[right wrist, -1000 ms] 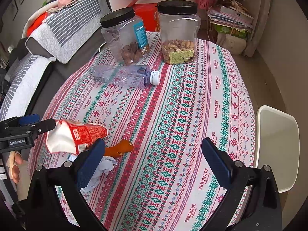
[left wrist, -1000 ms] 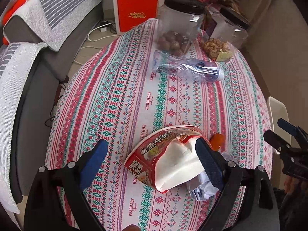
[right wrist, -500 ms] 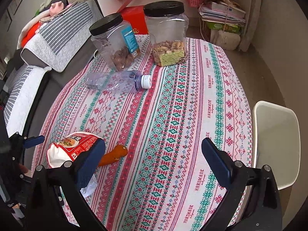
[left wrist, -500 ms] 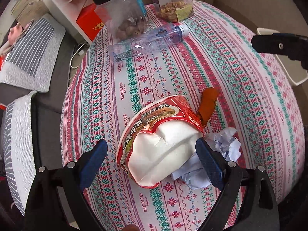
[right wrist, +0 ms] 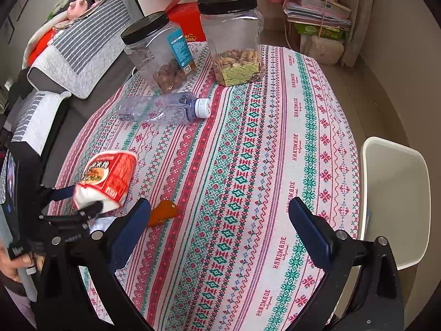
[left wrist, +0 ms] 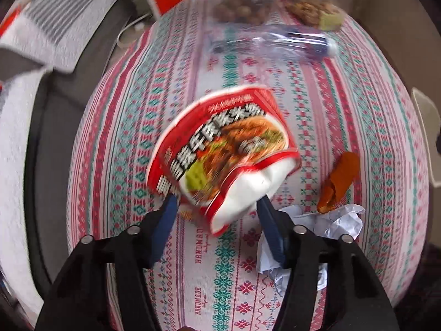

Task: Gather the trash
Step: 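Lower the left tool and grasp the red noodle cup, then grasp the orange peel with the right tool while the left holds the noodle cup, then drop the orange peel into the wastebasket with the right tool while the left carries the noodle cup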

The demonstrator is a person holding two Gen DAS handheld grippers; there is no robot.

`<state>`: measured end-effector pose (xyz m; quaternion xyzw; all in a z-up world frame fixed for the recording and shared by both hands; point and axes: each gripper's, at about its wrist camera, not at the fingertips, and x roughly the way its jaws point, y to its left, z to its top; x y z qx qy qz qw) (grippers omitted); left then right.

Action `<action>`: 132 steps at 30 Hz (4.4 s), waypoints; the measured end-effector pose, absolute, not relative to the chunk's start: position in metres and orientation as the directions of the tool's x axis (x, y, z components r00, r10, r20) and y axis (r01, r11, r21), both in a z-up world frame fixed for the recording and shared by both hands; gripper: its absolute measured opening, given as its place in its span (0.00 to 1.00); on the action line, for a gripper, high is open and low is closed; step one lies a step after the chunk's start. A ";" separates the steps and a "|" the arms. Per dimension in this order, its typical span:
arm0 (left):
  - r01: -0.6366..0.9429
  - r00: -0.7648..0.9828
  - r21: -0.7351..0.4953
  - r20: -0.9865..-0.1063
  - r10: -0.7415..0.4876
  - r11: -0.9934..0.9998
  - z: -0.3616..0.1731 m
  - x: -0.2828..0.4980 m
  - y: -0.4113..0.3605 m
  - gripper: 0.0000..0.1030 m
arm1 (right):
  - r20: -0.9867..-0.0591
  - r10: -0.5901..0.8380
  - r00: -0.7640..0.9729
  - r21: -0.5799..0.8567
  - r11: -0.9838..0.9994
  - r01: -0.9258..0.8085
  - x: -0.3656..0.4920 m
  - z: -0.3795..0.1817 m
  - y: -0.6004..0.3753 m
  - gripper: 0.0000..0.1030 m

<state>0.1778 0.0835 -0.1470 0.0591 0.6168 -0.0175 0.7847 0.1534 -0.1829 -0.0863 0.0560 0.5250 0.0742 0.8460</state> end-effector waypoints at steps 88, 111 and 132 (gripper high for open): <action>-0.227 0.440 -0.150 -0.897 -0.036 0.962 -0.081 0.134 0.152 0.88 | -0.853 0.281 0.439 0.244 0.960 -0.139 0.160 -0.107 -0.118 0.21; -0.111 0.474 -0.172 -0.875 -0.100 0.979 -0.080 0.147 0.062 0.88 | -0.753 0.226 0.617 0.275 0.961 -0.017 0.127 -0.043 -0.229 0.21; 0.090 0.498 -0.168 -0.846 -0.190 0.982 -0.084 0.144 -0.059 0.88 | -0.698 -0.084 0.711 0.284 0.879 0.383 0.069 -0.006 -0.408 0.90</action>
